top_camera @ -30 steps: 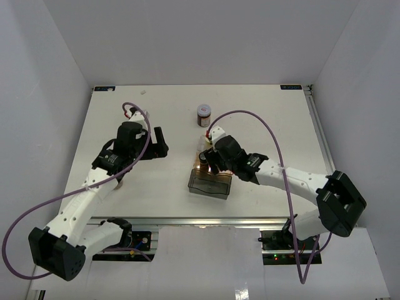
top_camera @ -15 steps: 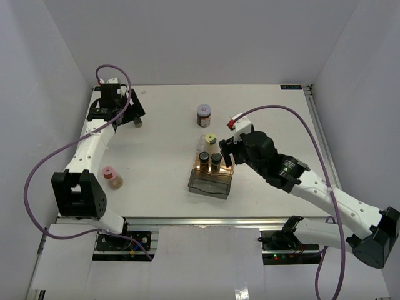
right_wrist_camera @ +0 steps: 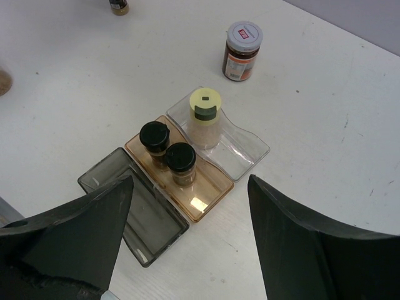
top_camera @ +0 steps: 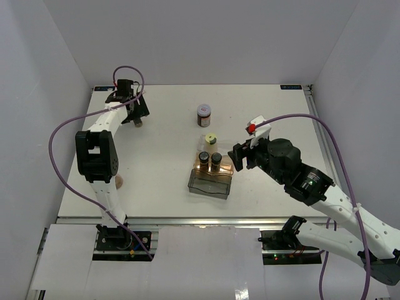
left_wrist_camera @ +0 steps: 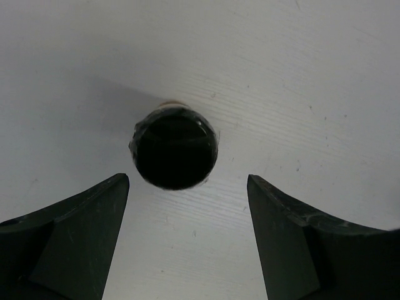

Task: Organize the condiment bottles

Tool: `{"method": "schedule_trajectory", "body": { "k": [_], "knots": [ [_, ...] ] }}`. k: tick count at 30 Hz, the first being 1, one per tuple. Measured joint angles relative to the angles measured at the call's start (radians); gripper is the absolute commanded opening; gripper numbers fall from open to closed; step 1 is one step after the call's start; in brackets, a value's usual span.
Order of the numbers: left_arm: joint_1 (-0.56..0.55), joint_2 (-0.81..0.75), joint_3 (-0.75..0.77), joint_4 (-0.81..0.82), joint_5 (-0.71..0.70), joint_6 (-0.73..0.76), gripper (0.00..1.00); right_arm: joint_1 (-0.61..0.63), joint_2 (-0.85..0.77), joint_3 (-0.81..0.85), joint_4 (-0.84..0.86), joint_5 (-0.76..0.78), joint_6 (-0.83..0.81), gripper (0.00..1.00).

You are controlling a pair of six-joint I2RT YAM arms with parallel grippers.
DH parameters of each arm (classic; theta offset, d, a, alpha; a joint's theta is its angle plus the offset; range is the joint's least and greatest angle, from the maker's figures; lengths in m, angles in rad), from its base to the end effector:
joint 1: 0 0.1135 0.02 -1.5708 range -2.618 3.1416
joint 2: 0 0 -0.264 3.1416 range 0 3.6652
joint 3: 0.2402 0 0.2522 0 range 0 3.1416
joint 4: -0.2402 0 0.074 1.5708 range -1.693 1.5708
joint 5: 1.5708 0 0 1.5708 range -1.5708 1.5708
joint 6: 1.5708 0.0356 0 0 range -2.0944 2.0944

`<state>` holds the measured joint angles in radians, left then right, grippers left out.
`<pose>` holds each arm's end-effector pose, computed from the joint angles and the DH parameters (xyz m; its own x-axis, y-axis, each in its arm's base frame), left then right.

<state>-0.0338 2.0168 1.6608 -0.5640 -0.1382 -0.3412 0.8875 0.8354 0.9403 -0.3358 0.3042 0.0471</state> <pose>0.4505 -0.0103 0.2356 -0.7326 -0.3068 -0.6076 -0.3131 0.9445 -0.0994 0.1253 0.1370 0.3699 -0.1705 -0.1383 -0.9756 -0.5484 0.8359 -0.0226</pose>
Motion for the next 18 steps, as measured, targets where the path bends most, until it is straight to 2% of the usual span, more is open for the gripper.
{"method": "schedule_trajectory", "body": {
  "k": [11, 18],
  "knots": [
    [0.000, 0.078, 0.125, 0.022, -0.057, 0.031, 0.84, -0.002, -0.001, -0.007, -0.004, 0.015, -0.002, 0.81],
    [0.000, 0.096, 0.129, 0.016, -0.057, 0.037, 0.82, -0.002, -0.001, -0.008, -0.002, 0.034, -0.002, 0.81]
  ]
}}
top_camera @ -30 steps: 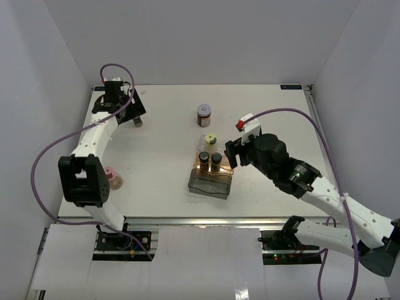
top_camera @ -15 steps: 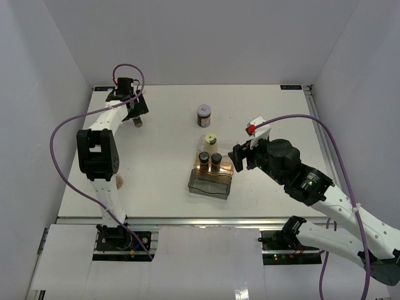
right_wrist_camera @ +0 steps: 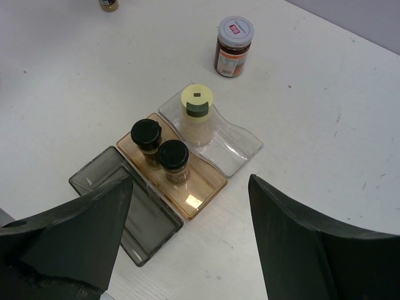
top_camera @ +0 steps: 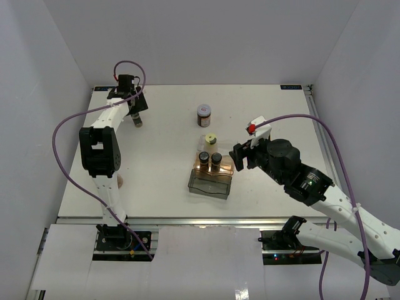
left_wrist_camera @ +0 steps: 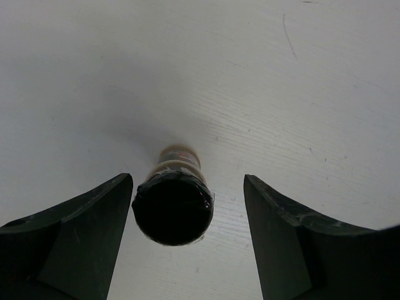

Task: Organize the condiment bottles

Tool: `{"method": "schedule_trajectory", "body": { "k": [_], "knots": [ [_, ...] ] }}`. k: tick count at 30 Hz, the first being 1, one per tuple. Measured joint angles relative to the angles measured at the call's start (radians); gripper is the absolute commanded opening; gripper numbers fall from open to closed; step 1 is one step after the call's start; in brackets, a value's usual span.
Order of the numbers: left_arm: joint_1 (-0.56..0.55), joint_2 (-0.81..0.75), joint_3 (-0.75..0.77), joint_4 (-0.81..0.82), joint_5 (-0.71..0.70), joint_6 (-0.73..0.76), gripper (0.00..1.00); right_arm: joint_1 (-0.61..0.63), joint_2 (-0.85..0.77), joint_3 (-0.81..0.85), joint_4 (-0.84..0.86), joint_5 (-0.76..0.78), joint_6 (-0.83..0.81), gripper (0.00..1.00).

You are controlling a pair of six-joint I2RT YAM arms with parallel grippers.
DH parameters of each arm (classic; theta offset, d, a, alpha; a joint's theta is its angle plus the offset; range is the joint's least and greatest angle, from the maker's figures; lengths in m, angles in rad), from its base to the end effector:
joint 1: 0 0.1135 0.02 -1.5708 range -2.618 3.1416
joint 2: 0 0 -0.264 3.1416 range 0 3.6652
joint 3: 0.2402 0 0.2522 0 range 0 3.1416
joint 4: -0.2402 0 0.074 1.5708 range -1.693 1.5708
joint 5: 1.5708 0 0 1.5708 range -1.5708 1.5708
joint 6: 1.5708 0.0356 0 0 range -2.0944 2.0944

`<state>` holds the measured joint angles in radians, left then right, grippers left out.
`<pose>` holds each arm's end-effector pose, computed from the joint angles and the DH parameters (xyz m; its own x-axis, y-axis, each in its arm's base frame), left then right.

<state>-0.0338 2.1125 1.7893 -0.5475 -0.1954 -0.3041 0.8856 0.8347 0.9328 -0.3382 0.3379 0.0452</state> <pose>0.4776 -0.0092 0.2355 -0.7018 -0.2702 -0.6592 -0.3165 0.9472 -0.0513 0.1263 0.1359 0.3673 -0.1741 -0.1457 -0.9739 -0.5194 0.8538 -0.0349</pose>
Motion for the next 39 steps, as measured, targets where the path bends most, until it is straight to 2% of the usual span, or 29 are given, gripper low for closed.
{"method": "schedule_trajectory", "body": {
  "k": [4, 10, 13, 17, 21, 32, 39],
  "knots": [
    [0.000, 0.000, 0.000, -0.007, 0.000, -0.003, 0.81, 0.000, -0.001, -0.003, 0.003, 0.006, 0.000, 0.81],
    [0.000, 0.000, 0.000, -0.015, -0.001, -0.006, 0.67, 0.000, -0.008, -0.017, 0.004, 0.016, 0.000, 0.81],
    [0.000, 0.000, 0.000, -0.021, -0.004, -0.007, 0.52, 0.000, -0.017, -0.026, 0.007, 0.020, 0.000, 0.81],
    [0.000, 0.000, 0.000, -0.023, -0.003, -0.007, 0.22, 0.000, -0.023, -0.033, 0.010, 0.023, 0.000, 0.81],
    [0.000, -0.002, -0.004, -0.024, 0.002, -0.007, 0.01, 0.000, -0.022, -0.034, 0.021, 0.025, 0.000, 0.81],
    [-0.031, -0.171, -0.207, -0.072, 0.064, -0.005, 0.00, 0.000, -0.001, -0.034, 0.026, 0.039, 0.000, 0.81],
    [-0.227, -0.369, -0.359, -0.136, 0.054, -0.021, 0.00, 0.000, 0.000, -0.034, 0.025, 0.049, 0.005, 0.81]
  ]
}}
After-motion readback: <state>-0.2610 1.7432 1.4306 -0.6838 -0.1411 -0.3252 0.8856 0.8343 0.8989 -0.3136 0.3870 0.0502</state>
